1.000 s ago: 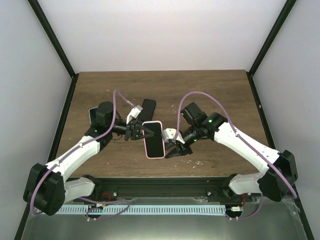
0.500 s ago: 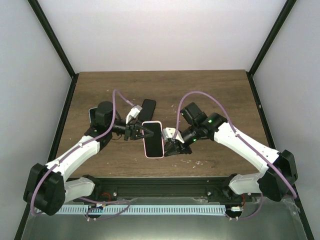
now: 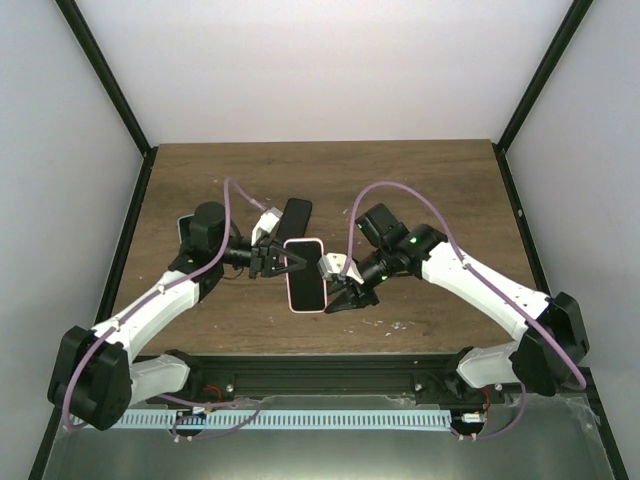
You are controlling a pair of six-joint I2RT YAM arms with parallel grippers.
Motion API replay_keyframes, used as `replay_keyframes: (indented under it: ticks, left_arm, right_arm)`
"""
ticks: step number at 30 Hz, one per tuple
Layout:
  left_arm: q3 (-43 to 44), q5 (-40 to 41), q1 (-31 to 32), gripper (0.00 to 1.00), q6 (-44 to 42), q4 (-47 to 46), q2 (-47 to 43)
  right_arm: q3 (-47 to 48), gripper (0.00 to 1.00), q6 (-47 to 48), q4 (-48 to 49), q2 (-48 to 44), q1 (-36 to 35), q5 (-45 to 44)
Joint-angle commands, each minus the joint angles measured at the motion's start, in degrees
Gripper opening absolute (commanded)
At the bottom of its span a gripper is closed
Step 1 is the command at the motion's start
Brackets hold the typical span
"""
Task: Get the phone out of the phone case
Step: Remove the phone case from the phone.
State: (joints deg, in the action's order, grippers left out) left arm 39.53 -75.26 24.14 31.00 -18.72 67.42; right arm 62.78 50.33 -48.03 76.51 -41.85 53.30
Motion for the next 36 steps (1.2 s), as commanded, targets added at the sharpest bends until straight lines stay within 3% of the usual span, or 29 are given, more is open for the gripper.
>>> replay_keyframes:
  ticks: [1,4,13,17,36]
  left_arm:
    - [0.86,3.17,0.01,0.00,-2.92,0.82,-1.85]
    - [0.21,3.46,-0.36,0.00,-1.60,-0.84,-2.11]
    - [-0.12,1.23,-0.41,0.00,1.80,-5.32,-0.66]
    - [-0.92,-0.44,-0.41,0.00,5.76,-9.99,0.13]
    - [-1.13,-1.99,-0.40,0.00,8.50,-13.08,1.14]
  right_arm:
    - [2.79,0.40,0.21,0.33,0.38,-0.45,5.80]
    - [2.31,0.38,-0.84,1.09,0.26,-0.47,5.44]
    - [1.63,0.22,0.99,1.97,-0.09,-0.43,3.15]
    - [1.82,0.20,1.99,2.56,0.08,-0.44,1.90]
    - [1.50,0.19,2.01,11.16,1.51,-0.48,-12.38]
